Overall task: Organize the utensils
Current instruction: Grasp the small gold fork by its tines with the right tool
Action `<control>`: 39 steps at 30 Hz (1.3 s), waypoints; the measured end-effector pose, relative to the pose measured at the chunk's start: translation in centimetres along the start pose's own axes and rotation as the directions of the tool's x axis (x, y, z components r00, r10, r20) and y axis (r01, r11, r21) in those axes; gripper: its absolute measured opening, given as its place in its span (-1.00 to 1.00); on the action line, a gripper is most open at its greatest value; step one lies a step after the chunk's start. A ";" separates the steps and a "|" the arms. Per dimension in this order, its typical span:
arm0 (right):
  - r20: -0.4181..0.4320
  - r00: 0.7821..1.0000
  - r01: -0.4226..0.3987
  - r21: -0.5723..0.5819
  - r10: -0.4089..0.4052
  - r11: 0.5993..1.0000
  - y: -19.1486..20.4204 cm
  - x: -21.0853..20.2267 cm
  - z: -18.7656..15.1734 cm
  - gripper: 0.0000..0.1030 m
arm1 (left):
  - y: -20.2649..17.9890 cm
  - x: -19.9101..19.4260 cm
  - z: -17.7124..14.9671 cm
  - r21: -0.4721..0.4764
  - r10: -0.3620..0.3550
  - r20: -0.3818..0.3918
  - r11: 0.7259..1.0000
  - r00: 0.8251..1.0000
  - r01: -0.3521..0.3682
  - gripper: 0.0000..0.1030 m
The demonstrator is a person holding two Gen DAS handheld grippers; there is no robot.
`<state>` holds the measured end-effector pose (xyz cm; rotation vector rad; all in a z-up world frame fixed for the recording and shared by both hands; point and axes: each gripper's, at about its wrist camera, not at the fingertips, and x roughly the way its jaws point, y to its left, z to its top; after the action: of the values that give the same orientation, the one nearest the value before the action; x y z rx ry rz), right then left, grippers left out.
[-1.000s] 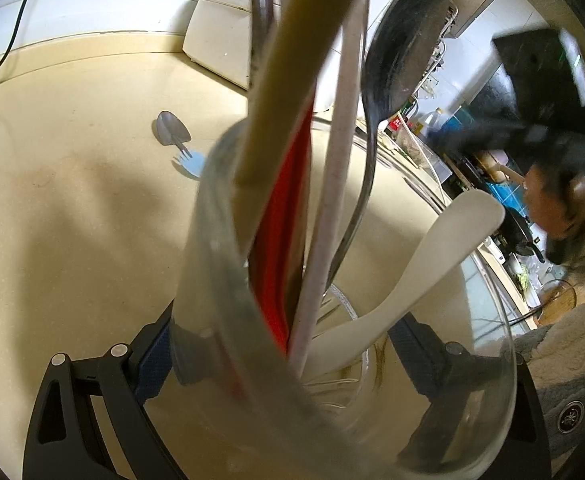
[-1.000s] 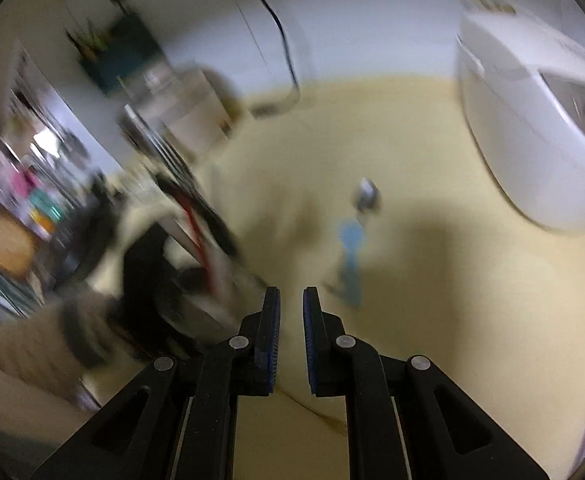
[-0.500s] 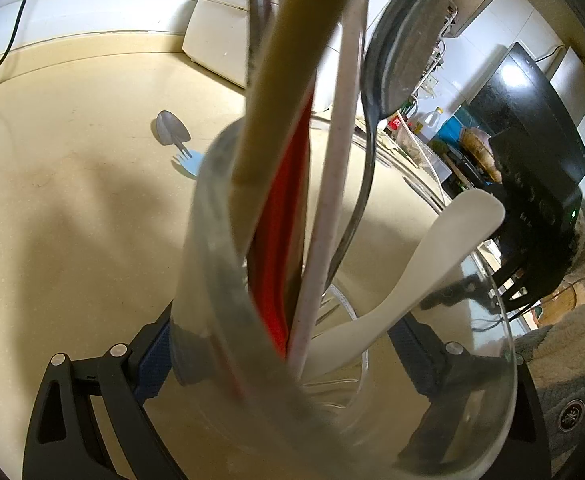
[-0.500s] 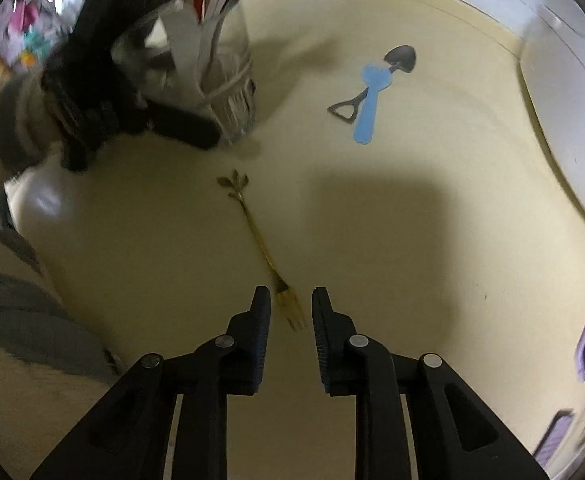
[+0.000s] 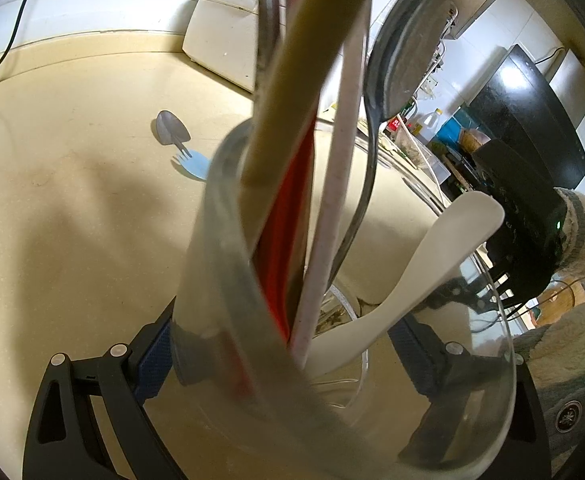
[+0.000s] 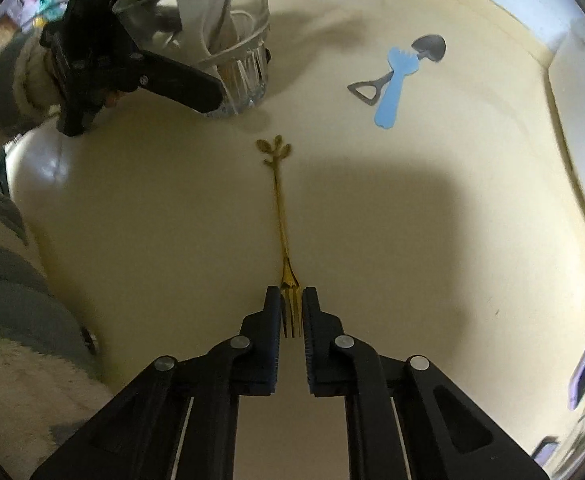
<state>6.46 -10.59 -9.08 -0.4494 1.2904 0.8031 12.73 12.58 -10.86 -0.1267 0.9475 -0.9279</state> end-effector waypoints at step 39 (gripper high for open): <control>-0.096 0.992 0.064 -0.127 -0.077 0.990 1.3 0.5 -1.8 -0.67 | -0.1 0.0 0.0 -0.001 0.000 0.000 1.000 1.000 0.000 0.87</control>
<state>4.36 -10.83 -9.87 -0.6380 1.3149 0.8118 12.66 12.54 -10.87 -0.1272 0.9480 -0.9277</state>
